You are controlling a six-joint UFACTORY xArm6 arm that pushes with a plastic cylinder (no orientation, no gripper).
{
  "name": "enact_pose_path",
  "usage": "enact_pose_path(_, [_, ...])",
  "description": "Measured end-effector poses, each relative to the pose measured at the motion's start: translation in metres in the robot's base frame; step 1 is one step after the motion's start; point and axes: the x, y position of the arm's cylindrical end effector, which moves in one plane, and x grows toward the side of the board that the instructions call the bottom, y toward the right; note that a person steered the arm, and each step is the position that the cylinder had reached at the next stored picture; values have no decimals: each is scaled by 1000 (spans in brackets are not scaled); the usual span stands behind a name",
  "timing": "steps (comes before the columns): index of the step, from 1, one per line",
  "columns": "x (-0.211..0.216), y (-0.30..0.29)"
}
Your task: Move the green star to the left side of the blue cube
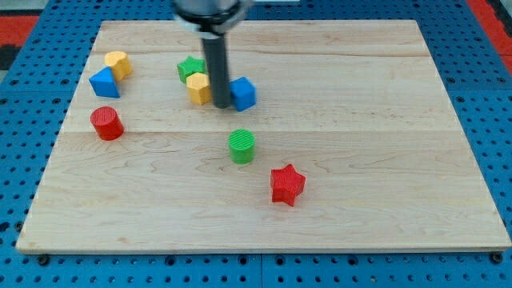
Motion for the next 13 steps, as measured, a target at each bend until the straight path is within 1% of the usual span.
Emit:
enact_pose_path(1, [-35, 52])
enact_pose_path(2, [-48, 19])
enact_pose_path(3, [-115, -16])
enact_pose_path(4, [-103, -70])
enact_pose_path(5, [-69, -70])
enact_pose_path(6, [-83, -94])
enact_pose_path(7, [-72, -129])
enact_pose_path(8, [-22, -136])
enact_pose_path(10, [-39, -60])
enact_pose_path(11, [-52, -95])
enact_pose_path(12, [-109, -132])
enact_pose_path(13, [-133, -212])
